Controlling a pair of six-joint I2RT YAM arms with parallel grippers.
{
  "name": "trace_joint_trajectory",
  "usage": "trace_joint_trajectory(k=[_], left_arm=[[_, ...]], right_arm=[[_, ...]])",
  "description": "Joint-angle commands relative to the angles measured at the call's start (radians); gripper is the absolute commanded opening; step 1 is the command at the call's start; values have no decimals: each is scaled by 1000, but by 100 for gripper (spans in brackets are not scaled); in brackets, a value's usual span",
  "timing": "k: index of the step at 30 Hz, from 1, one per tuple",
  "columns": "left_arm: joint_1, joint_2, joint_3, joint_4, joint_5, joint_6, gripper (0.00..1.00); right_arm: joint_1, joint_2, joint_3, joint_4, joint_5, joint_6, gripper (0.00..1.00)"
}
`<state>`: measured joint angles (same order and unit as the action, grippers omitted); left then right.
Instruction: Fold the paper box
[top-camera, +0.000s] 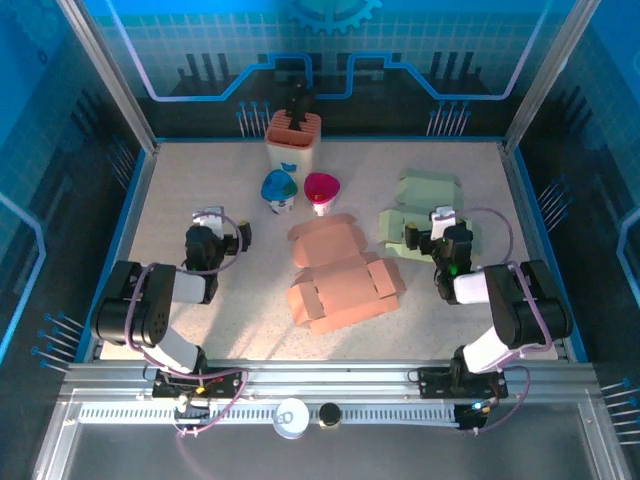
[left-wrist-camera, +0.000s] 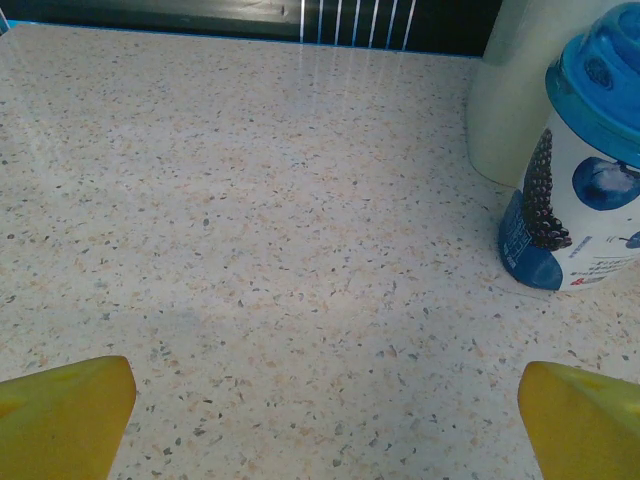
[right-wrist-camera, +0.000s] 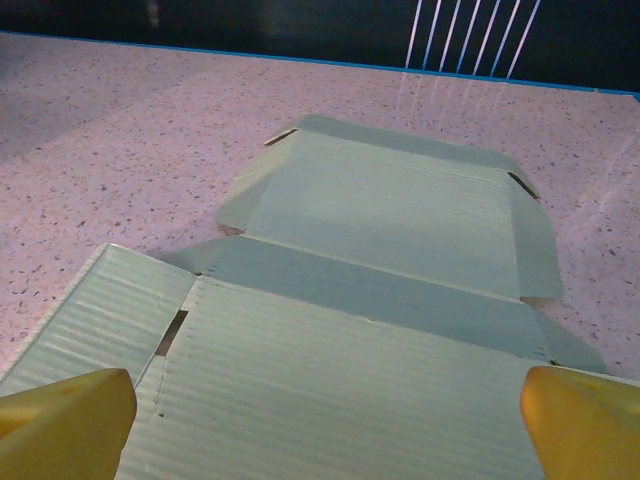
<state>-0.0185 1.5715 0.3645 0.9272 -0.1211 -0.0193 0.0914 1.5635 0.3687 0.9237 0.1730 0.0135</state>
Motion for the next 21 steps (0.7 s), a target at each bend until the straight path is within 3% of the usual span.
trace_joint_trajectory(k=[1,17,21], left_arm=[[11,-18,17,4,21,17,99],[11,-18,17,5,21,16,99],[10,-20,10,17,32,20,99]], right_arm=[[-16,-20,18,-5,-24,-12,100],[-15,-19,19,-3,-24,-11,100],[-16,-26,-43,108,71,27,100]])
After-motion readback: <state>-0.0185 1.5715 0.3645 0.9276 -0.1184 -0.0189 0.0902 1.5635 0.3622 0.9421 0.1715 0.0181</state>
